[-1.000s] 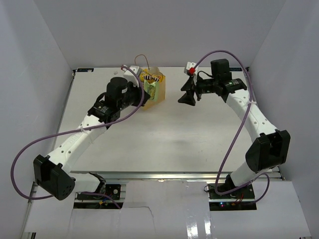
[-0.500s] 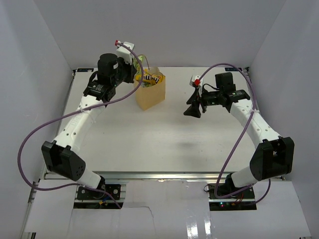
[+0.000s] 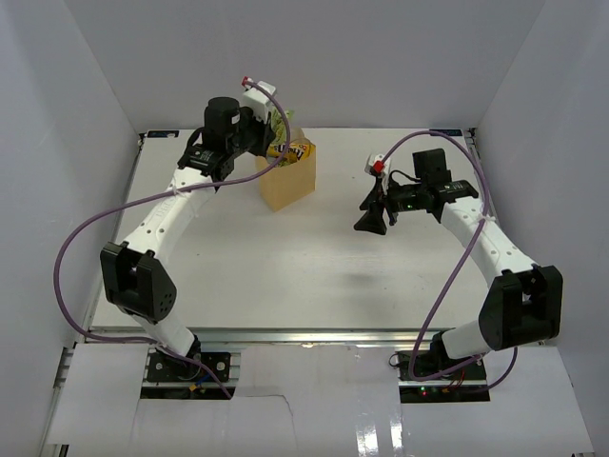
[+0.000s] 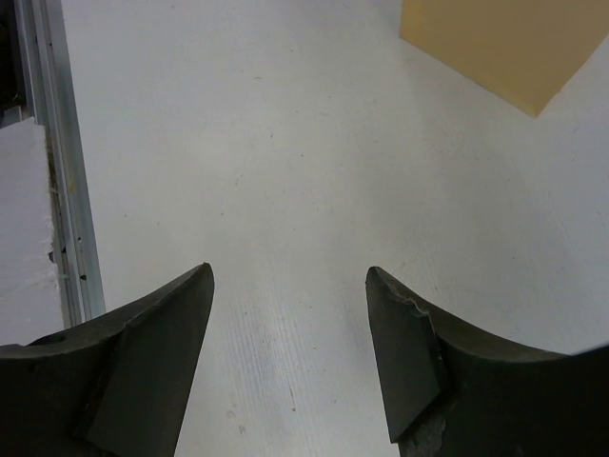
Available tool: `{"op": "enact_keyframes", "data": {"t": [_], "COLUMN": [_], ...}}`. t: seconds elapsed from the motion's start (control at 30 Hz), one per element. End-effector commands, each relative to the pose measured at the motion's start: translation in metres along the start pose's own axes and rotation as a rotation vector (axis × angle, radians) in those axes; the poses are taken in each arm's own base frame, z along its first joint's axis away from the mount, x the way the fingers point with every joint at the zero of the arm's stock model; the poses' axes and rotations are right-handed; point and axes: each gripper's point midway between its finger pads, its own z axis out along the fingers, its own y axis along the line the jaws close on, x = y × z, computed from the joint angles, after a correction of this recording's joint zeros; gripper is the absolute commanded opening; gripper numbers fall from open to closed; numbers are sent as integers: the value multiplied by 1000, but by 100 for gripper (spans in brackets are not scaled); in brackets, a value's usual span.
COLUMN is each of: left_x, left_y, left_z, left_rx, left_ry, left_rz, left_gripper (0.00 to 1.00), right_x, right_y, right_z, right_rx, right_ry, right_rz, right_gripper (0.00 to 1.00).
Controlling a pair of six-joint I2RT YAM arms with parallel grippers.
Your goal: Place the snacks into the paper bag
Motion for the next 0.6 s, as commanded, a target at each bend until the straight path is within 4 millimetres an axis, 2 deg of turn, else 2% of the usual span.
{"op": "enact_keyframes", "data": {"t": [0.0, 0.07, 0.1, 0.23, 0.37, 0.57], "left_x": [-34, -39, -27, -17, -5, 0], "left_y": [-6, -8, -11, -16, -20, -19], "left_z": [-21, -34, -36, -48, -44, -32], "left_rx": [38, 40, 52, 63, 89, 103], "left_ry": [-103, -126, -108, -112, -78, -56], "left_rz": [40, 50, 60, 84, 86, 105], "left_gripper": [0, 0, 0, 0, 0, 0], "right_x": [-7, -3, -2, -1, -3, -4], "right_y": [6, 7, 7, 7, 6, 6], "right_z": [-6, -5, -5, -2, -1, -1], "right_rx": [-5, -11, -13, -22, -30, -33], "right_ry": [-29, -30, -29, -33, -39, -42], "right_rz": [-27, -17, -13, 4, 13, 18], "right_gripper": [71, 72, 72, 72, 72, 72]}}
